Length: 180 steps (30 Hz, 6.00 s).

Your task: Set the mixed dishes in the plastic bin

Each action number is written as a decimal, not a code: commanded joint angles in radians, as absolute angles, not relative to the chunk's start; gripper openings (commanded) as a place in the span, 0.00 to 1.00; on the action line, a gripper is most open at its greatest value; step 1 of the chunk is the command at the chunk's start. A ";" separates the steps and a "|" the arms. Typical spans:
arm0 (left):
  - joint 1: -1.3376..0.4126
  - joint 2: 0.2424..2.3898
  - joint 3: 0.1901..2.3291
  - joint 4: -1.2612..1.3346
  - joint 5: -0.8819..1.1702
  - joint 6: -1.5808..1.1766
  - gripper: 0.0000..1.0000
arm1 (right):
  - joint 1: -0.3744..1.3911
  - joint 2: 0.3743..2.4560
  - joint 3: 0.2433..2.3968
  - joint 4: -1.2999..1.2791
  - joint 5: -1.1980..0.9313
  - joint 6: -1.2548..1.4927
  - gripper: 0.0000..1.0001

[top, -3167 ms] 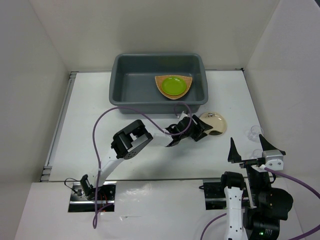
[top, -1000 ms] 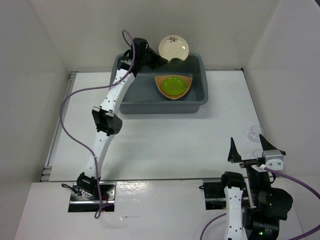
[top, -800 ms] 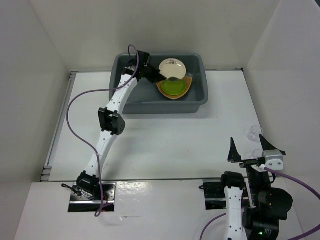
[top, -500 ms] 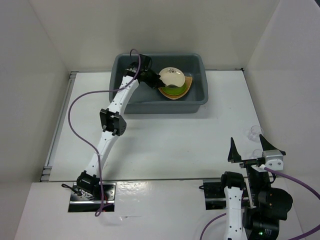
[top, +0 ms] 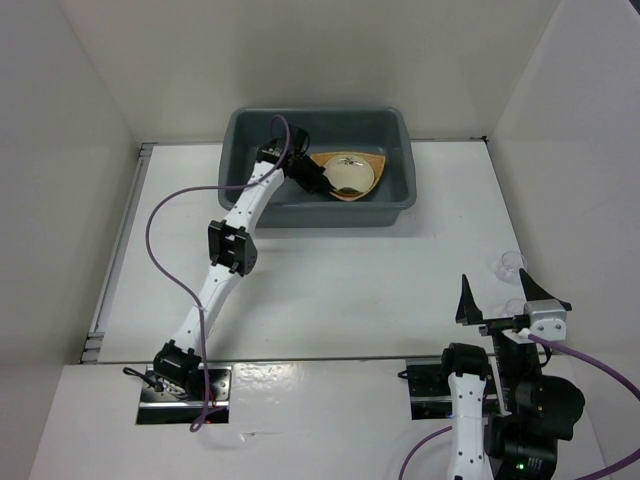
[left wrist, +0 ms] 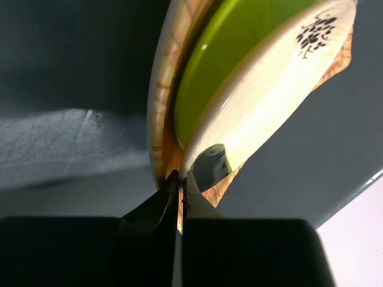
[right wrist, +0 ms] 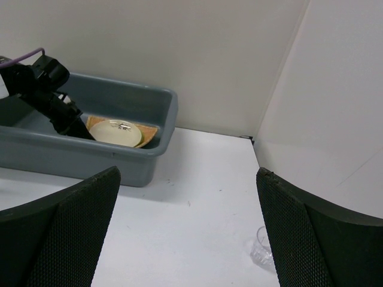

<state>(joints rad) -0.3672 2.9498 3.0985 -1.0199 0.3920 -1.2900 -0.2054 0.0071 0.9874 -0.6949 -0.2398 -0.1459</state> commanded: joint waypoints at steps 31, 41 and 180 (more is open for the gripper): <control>-0.589 2.191 3.132 -1.302 -0.312 -0.814 1.00 | -0.204 0.349 1.035 -0.656 0.003 -0.158 0.98; -0.847 1.961 2.673 -1.284 -0.773 -0.591 1.00 | -0.232 0.742 0.988 -0.818 0.215 -0.515 0.98; -0.624 0.939 0.910 -0.555 -0.738 -0.459 1.00 | 0.681 2.798 3.134 -1.106 -0.035 -0.632 0.77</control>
<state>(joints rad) -0.6296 0.9337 0.8917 -0.5678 -0.7113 -0.4488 0.6853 2.8983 3.0898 -1.1389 -0.0273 -0.6483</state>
